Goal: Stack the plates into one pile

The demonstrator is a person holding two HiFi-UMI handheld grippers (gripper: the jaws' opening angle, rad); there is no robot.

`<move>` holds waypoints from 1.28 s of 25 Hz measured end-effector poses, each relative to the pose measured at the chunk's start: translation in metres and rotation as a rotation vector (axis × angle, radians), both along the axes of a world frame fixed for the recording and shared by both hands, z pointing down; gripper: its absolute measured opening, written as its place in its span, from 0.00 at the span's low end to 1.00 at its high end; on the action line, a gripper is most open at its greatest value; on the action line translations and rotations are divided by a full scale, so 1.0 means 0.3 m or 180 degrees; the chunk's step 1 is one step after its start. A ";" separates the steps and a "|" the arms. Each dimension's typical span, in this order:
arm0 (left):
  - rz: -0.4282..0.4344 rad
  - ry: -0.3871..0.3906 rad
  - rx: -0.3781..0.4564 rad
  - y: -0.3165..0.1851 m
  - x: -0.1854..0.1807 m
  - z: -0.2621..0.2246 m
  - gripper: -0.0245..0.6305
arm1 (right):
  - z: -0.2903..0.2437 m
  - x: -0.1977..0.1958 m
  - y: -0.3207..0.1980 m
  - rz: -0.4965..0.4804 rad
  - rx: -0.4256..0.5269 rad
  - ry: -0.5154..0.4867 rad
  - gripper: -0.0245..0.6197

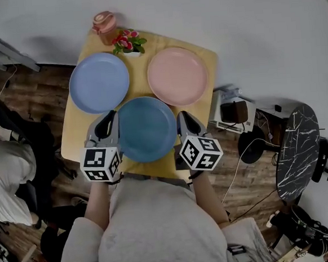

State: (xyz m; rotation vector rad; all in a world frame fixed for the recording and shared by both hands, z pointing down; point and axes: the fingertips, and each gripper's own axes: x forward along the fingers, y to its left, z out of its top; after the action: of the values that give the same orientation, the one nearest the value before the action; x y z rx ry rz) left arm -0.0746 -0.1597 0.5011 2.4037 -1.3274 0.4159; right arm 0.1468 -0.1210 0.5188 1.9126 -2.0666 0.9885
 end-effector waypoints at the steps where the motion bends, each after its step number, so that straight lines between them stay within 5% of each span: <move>1: 0.0002 -0.0018 -0.0103 0.009 -0.006 0.038 0.13 | 0.038 0.004 0.017 0.0018 -0.0102 -0.0010 0.05; 6: -0.0034 -0.0132 -0.0504 0.050 -0.046 0.187 0.14 | 0.187 0.011 0.094 0.0154 -0.0503 -0.0137 0.09; 8: -0.0024 -0.0146 -0.0647 0.070 -0.053 0.235 0.22 | 0.231 0.009 0.119 0.0187 -0.0620 -0.0188 0.12; 17: -0.0106 -0.0262 -0.1108 0.142 -0.074 0.400 0.31 | 0.338 -0.015 0.177 0.0207 -0.0926 -0.0145 0.16; 23: -0.0249 -0.0427 -0.1198 0.157 -0.109 0.432 0.18 | 0.338 -0.028 0.195 0.0143 -0.0983 0.0028 0.07; 32: -0.0456 -0.0283 -0.0947 0.149 -0.160 0.307 0.17 | 0.204 -0.066 0.154 0.0034 -0.0648 0.0027 0.06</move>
State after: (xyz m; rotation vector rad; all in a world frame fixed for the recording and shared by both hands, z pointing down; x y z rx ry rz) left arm -0.1226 -0.1151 0.5931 2.0549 -1.3578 0.6377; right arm 0.1269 -0.0747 0.5800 1.8236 -1.8720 1.1421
